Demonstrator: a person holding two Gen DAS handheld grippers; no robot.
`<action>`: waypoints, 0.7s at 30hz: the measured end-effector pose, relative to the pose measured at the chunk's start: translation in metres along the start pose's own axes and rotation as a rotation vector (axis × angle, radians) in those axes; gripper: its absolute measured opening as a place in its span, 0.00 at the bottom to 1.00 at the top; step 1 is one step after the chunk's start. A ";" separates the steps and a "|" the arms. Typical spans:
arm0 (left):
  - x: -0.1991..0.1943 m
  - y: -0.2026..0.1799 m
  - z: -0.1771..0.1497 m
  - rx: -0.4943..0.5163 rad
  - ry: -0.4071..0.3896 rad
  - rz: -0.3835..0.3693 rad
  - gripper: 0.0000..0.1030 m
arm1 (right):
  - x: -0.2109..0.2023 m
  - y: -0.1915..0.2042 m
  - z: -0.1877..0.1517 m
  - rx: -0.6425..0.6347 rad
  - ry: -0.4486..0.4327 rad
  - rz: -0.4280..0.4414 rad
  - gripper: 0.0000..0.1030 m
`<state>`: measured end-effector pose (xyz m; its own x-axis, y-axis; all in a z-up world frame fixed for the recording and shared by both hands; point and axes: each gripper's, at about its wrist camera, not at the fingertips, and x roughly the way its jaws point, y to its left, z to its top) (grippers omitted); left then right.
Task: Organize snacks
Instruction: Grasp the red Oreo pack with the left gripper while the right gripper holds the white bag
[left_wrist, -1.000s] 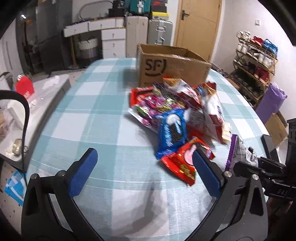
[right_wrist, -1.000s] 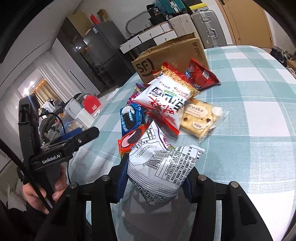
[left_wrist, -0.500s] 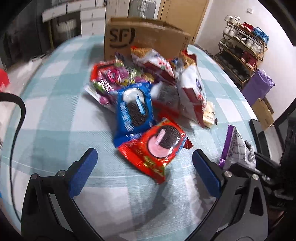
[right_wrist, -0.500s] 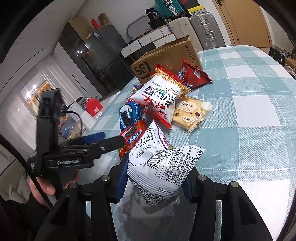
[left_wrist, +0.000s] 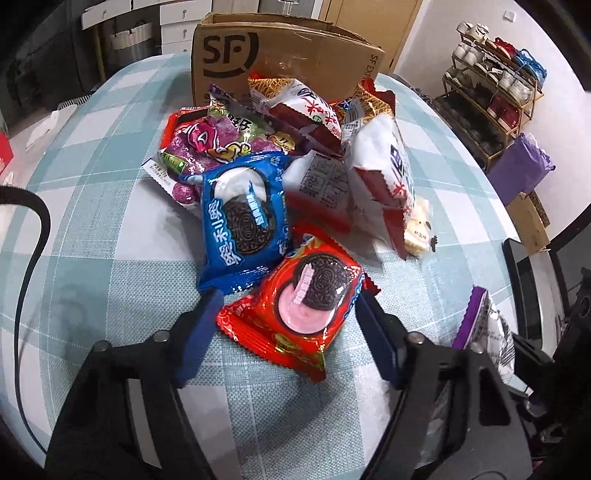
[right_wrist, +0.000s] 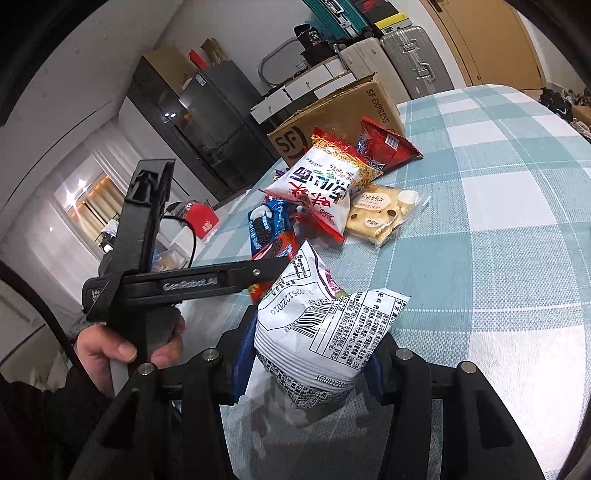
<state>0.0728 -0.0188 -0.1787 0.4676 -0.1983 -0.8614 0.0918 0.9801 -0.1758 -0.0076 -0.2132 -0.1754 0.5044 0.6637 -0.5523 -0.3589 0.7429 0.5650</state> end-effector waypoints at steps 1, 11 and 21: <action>0.000 -0.001 0.001 -0.002 0.000 -0.008 0.63 | 0.000 0.000 0.000 0.001 0.000 0.005 0.49; -0.010 -0.017 -0.009 0.050 0.032 -0.078 0.41 | 0.001 0.006 0.001 -0.038 -0.012 0.040 0.49; -0.022 -0.022 -0.019 0.072 0.017 -0.077 0.41 | 0.001 -0.003 -0.001 -0.012 -0.030 0.059 0.49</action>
<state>0.0436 -0.0362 -0.1650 0.4416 -0.2720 -0.8550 0.1897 0.9597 -0.2073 -0.0073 -0.2145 -0.1782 0.5055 0.7038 -0.4992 -0.3984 0.7035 0.5885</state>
